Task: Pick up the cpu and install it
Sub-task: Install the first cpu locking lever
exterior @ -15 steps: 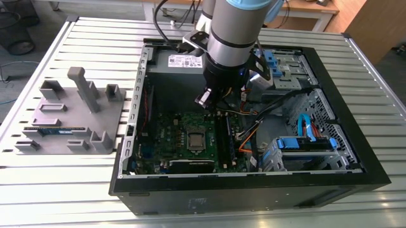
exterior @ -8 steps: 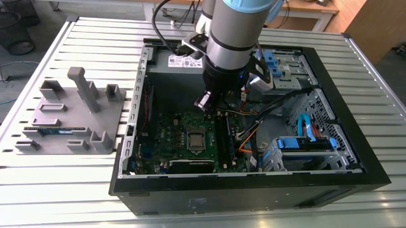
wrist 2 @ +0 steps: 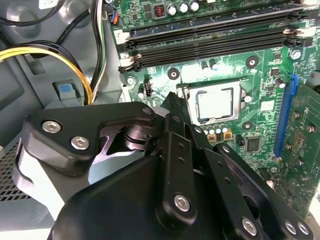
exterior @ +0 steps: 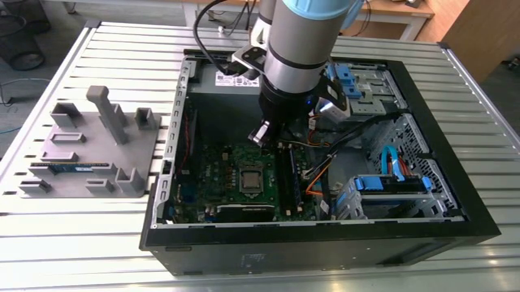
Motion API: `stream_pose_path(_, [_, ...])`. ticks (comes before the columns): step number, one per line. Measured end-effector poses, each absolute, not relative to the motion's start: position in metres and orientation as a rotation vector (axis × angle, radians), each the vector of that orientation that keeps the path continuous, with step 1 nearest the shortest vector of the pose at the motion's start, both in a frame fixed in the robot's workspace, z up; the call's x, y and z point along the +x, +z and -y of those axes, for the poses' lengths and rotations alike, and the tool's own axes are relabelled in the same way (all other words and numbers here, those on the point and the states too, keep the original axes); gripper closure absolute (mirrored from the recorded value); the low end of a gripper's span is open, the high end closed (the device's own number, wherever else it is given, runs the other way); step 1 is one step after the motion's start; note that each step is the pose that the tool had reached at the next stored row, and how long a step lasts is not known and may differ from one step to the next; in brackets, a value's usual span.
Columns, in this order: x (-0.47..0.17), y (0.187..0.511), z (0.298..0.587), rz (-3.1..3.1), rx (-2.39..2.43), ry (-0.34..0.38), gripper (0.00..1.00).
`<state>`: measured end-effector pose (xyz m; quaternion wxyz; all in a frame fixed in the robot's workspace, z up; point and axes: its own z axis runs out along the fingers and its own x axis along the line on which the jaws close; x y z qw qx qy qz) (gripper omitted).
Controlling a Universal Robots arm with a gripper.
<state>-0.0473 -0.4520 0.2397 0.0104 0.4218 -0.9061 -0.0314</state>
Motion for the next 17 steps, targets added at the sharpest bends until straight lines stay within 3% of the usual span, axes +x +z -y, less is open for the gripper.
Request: stream_pose_path(17, [-0.0478,0.2325,0.4539,2.875,1.213,-0.094,0.89])
